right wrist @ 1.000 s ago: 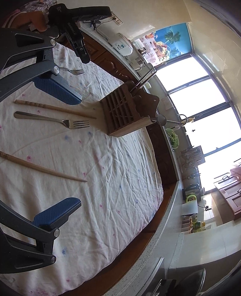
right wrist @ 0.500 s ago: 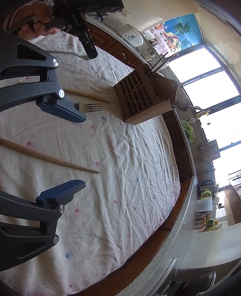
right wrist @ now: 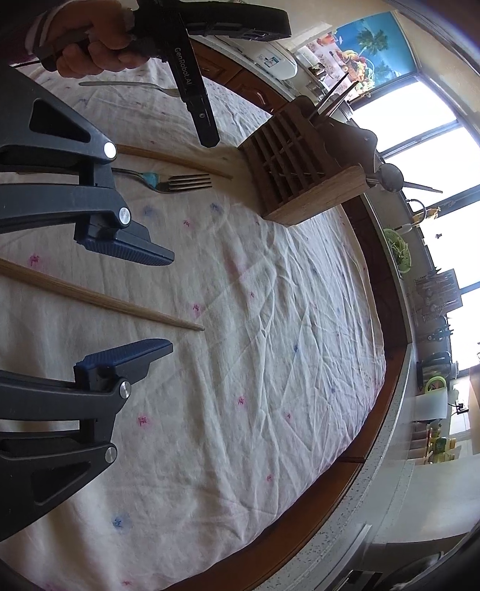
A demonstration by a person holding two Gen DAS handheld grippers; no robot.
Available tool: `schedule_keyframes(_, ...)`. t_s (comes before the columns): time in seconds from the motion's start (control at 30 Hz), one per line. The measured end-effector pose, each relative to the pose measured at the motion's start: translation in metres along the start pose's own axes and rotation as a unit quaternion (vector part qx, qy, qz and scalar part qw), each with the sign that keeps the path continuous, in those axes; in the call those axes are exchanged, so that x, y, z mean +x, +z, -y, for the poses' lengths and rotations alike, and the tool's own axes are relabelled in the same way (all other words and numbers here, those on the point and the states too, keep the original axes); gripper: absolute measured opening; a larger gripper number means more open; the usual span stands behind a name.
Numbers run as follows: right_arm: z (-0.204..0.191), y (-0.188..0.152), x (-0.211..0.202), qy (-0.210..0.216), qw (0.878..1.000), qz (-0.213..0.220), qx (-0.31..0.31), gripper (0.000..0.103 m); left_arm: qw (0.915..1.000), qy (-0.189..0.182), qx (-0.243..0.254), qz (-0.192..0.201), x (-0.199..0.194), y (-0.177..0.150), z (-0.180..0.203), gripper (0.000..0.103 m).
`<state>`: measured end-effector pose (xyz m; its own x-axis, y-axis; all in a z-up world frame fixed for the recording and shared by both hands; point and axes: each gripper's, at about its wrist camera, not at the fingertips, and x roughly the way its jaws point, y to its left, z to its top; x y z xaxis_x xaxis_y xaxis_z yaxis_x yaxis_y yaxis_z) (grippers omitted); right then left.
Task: Organize utensils
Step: 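Move both tools back down toward the last two wooden chopsticks, then grasp a wooden chopstick with the left tool while the right tool grasps another, then carry both wooden chopsticks up and lower them into the wooden holder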
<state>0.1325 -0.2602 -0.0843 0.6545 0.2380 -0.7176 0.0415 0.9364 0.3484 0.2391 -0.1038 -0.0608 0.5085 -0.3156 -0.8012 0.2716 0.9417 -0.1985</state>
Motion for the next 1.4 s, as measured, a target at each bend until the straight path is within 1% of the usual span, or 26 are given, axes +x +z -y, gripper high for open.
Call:
schedule_keyframes(0.07,0.000,0.002,0.005,-0.003,1.000,-0.004,-0.001,0.038,0.9999,0.003,0.003,-0.010,0.009,0.004,0.000,0.035)
schedule_keyframes(0.13,-0.002,0.005,0.010,-0.011,1.000,-0.008,-0.008,0.033,0.9997,0.004,0.006,-0.022,0.018,0.007,0.000,0.031)
schedule_keyframes(0.2,-0.002,0.007,0.015,-0.015,1.000,-0.015,-0.011,0.029,0.9994,0.005,0.010,-0.033,0.027,0.009,0.000,0.024)
schedule_keyframes(0.23,-0.003,0.008,0.019,-0.018,1.000,-0.020,-0.013,0.026,0.9992,0.006,0.013,-0.037,0.030,0.009,0.000,0.023)
schedule_keyframes(0.27,-0.003,0.008,0.023,-0.021,0.999,-0.027,-0.015,0.024,0.9993,0.008,0.019,-0.031,0.030,0.009,0.001,0.023)
schedule_keyframes(0.37,-0.006,0.007,0.027,-0.028,0.999,-0.027,-0.024,0.024,0.9989,0.014,0.033,-0.029,0.032,0.010,0.004,0.021)
schedule_keyframes(0.43,-0.007,0.008,0.029,-0.030,0.999,-0.027,-0.027,0.024,0.9980,0.022,0.052,-0.029,0.033,0.009,0.008,0.018)
schedule_keyframes(0.47,-0.007,0.008,0.029,-0.030,0.999,-0.027,-0.028,0.023,0.9975,0.021,0.062,-0.030,0.033,0.008,0.009,0.014)
schedule_keyframes(0.5,-0.007,0.008,0.029,-0.031,0.999,-0.027,-0.028,0.022,0.9970,0.019,0.068,-0.031,0.033,0.007,0.011,0.013)
schedule_keyframes(0.57,-0.006,0.008,0.029,-0.038,0.999,-0.025,-0.030,0.014,0.9961,0.016,0.079,-0.035,0.033,0.006,0.012,0.012)
schedule_keyframes(0.63,-0.005,0.009,0.030,-0.039,0.998,-0.027,-0.030,0.011,0.9949,0.012,0.090,-0.044,0.032,0.006,0.013,0.012)
schedule_keyframes(0.77,-0.006,0.010,0.030,-0.041,0.998,-0.030,-0.036,0.011,0.9925,0.019,0.104,-0.062,0.036,0.012,0.018,0.012)
schedule_keyframes(0.87,-0.009,0.009,0.031,-0.047,0.998,-0.028,-0.044,0.010,0.9901,0.033,0.127,-0.049,0.038,0.009,0.026,0.012)
schedule_keyframes(0.93,-0.009,0.009,0.030,-0.046,0.998,-0.027,-0.044,0.009,0.9909,0.033,0.122,-0.046,0.036,0.007,0.025,0.009)
schedule_keyframes(1.0,-0.006,0.010,0.029,-0.031,0.999,-0.028,-0.032,0.007,0.9925,0.026,0.111,-0.042,0.031,0.005,0.022,0.005)
schedule_keyframes(1.03,-0.006,0.011,0.027,-0.024,0.999,-0.027,-0.026,0.006,0.9933,0.022,0.107,-0.037,0.027,0.004,0.020,0.005)
schedule_keyframes(1.17,-0.011,0.014,0.012,0.000,1.000,-0.010,-0.022,0.005,0.9958,0.012,0.091,-0.009,0.001,0.000,0.014,0.005)
schedule_keyframes(1.27,-0.019,0.019,-0.002,0.016,1.000,0.005,-0.025,0.005,0.9967,-0.002,0.079,0.017,-0.024,-0.002,0.009,0.005)
schedule_keyframes(1.4,-0.032,0.027,-0.023,0.035,0.998,0.029,-0.033,0.005,0.9963,-0.020,0.062,0.055,-0.061,-0.004,0.003,0.005)
